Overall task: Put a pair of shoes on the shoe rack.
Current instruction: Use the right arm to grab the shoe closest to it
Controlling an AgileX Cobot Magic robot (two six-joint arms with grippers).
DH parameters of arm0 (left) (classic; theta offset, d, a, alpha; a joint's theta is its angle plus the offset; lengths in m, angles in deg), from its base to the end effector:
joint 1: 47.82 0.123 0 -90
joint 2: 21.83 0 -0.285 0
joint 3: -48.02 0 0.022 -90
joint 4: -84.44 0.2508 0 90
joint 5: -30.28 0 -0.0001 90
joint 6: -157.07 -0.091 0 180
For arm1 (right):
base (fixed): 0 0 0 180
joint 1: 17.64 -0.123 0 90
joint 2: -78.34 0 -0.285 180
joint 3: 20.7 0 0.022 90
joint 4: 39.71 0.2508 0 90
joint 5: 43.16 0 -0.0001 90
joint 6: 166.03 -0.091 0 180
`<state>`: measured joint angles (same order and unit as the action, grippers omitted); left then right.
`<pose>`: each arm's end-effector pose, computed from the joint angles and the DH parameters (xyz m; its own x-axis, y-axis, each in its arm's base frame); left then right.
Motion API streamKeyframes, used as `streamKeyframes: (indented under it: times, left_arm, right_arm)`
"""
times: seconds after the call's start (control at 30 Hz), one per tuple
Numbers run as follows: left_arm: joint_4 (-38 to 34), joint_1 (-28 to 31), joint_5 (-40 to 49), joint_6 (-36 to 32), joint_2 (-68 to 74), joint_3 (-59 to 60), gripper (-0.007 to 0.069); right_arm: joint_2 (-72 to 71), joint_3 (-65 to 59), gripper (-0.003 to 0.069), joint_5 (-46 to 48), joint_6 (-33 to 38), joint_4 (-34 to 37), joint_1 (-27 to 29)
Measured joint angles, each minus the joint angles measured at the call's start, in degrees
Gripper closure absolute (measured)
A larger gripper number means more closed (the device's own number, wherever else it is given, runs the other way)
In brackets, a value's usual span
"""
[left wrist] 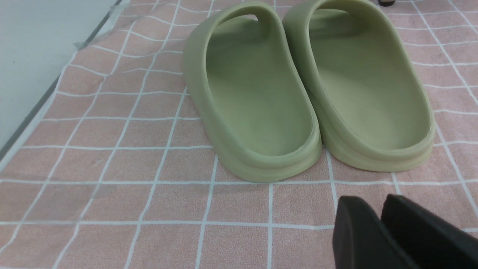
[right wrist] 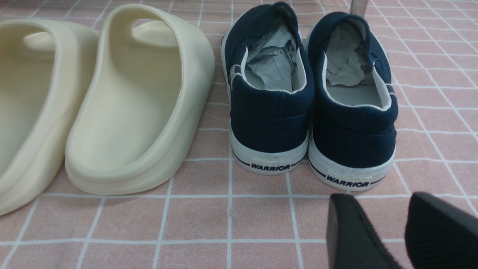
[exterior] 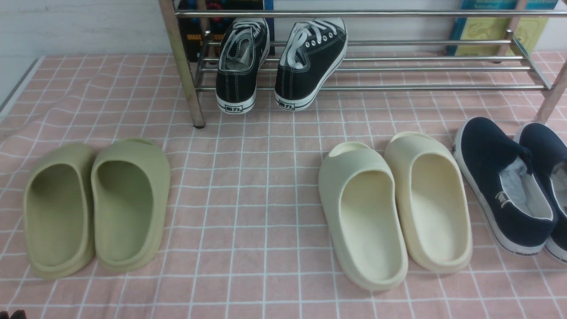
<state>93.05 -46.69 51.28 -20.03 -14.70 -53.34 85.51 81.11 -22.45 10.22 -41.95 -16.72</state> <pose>0.0527 0.0059 0.1728 -0.2901 0.0839 -0.9533 -0.0453 0.9938 0.1012 0.0528 -0.0021 0.1755 -0.2756 0.0333 -0.9607 0.0373 0.9990 0.0239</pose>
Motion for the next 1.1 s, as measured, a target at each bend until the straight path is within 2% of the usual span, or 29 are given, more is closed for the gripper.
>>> streamKeyframes:
  times: [0.6, 0.73, 0.87, 0.93, 0.97, 1.0, 1.03, 1.07, 1.1]
  left_arm:
    - [0.0, 0.0, 0.0, 0.0, 0.0, 0.0, 0.0487]
    - [0.0, 0.0, 0.0, 0.0, 0.0, 0.0, 0.0481]
    - [0.0, 0.0, 0.0, 0.0, 0.0, 0.0, 0.0478]
    - [0.0, 0.0, 0.0, 0.0, 0.0, 0.0, 0.0477]
    - [0.0, 0.0, 0.0, 0.0, 0.0, 0.0, 0.0476]
    - [0.0, 0.0, 0.0, 0.0, 0.0, 0.0, 0.0475]
    - [0.0, 0.0, 0.0, 0.0, 0.0, 0.0, 0.0475]
    - [0.0, 0.0, 0.0, 0.0, 0.0, 0.0, 0.0474]
    - [0.0, 0.0, 0.0, 0.0, 0.0, 0.0, 0.0473]
  right_arm:
    - [0.0, 0.0, 0.0419, 0.0, 0.0, 0.12, 0.0]
    - [0.0, 0.0, 0.0419, -0.37, 0.0, 2.24, 0.0]
    - [0.0, -0.17, 0.0419, -1.77, -0.82, 10.13, 0.0]
    - [0.0, -0.36, 0.0419, -2.84, -4.43, 20.57, 0.0]
    - [0.0, -0.36, 0.0419, -3.04, -5.18, 21.49, 0.0]
    - [0.0, -0.36, 0.0419, -3.54, -7.87, 28.74, 0.0]
    - [0.0, -0.36, 0.0419, -3.78, -9.7, 32.96, 0.0]
    - [0.0, -0.36, 0.0419, -3.9, -11.25, 36.75, 0.0]
    - [0.0, -0.36, 0.0419, -3.9, -11.52, 37.43, 0.0]
